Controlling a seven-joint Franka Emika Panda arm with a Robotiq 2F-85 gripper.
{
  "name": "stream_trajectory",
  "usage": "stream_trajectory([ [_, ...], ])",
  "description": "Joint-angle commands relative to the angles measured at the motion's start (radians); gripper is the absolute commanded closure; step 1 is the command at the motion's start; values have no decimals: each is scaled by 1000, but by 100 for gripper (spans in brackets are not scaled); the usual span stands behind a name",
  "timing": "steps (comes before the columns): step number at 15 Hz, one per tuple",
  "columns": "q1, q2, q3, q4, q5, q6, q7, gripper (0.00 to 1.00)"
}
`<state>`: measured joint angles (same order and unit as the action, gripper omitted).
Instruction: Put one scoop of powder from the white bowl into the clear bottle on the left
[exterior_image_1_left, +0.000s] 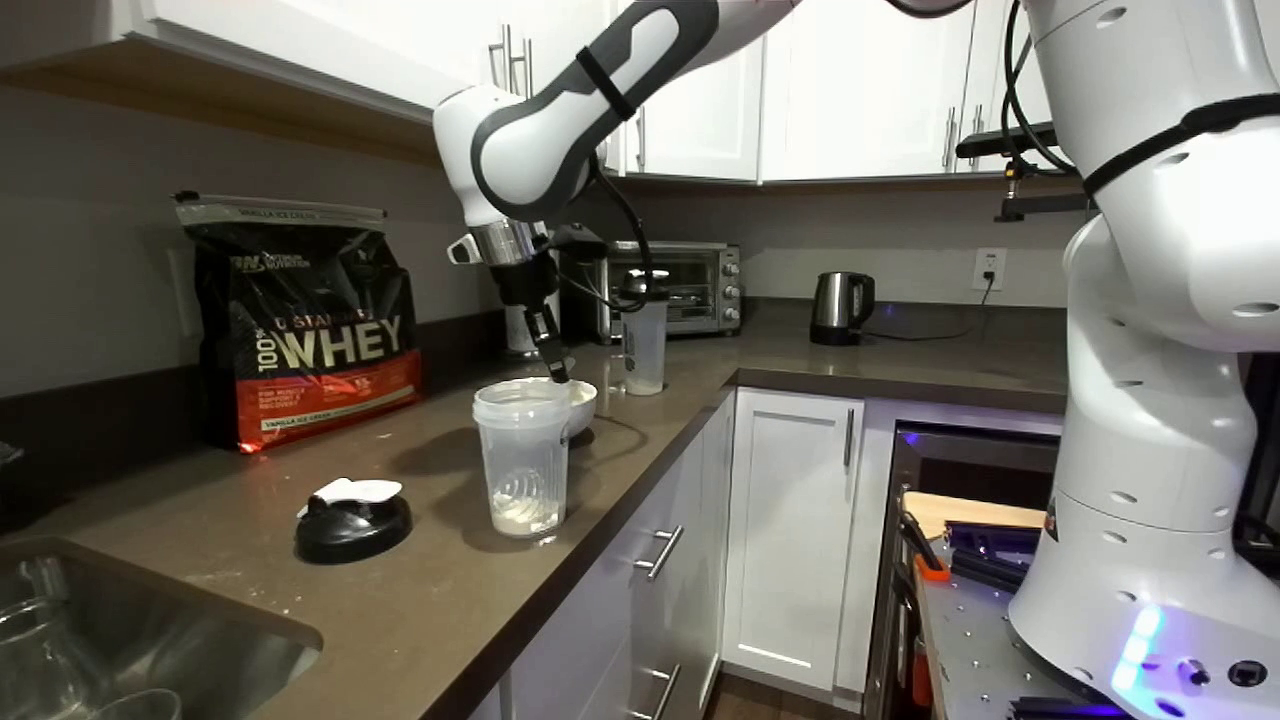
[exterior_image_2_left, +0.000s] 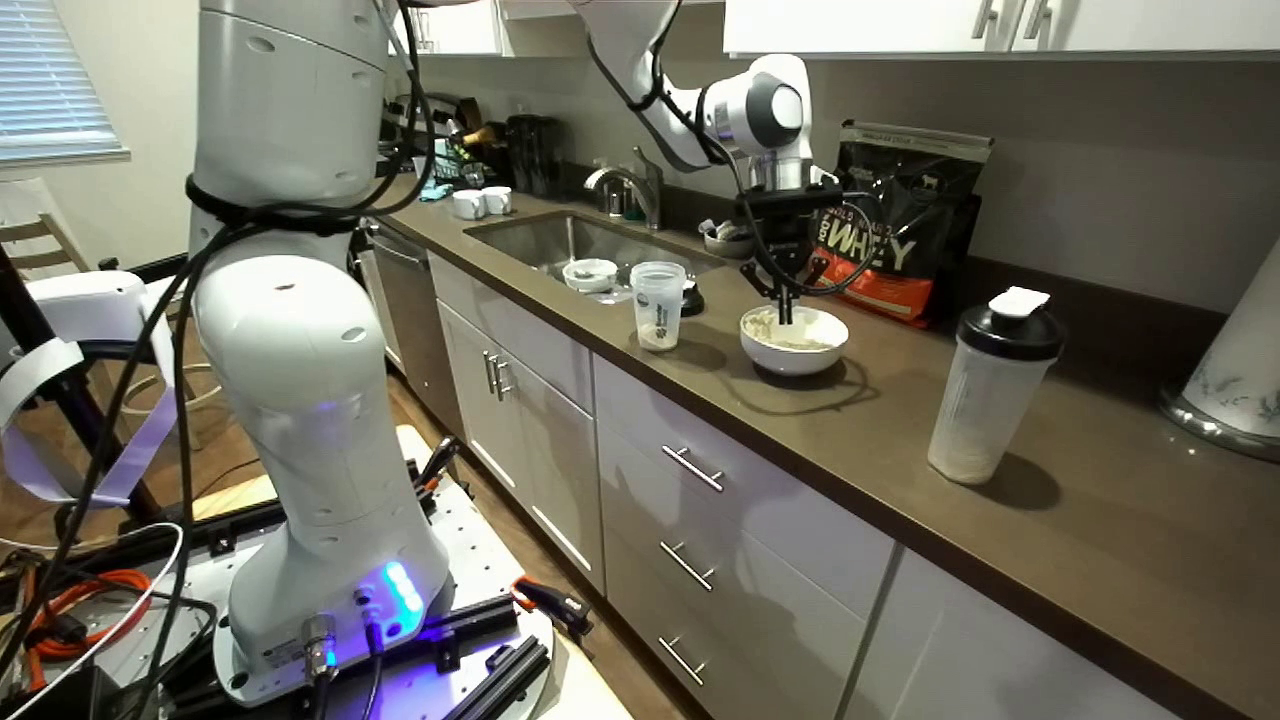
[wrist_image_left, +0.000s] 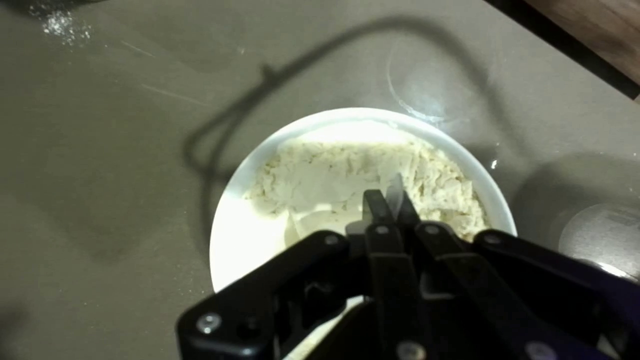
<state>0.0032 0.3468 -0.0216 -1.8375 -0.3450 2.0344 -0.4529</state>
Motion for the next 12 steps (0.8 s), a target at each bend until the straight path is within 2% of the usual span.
stream_trajectory([
  [1, -6, -20, 12, -2, -14, -27, 3, 99],
  [12, -11, -43, 6, -5, -24, 7, 14, 99],
])
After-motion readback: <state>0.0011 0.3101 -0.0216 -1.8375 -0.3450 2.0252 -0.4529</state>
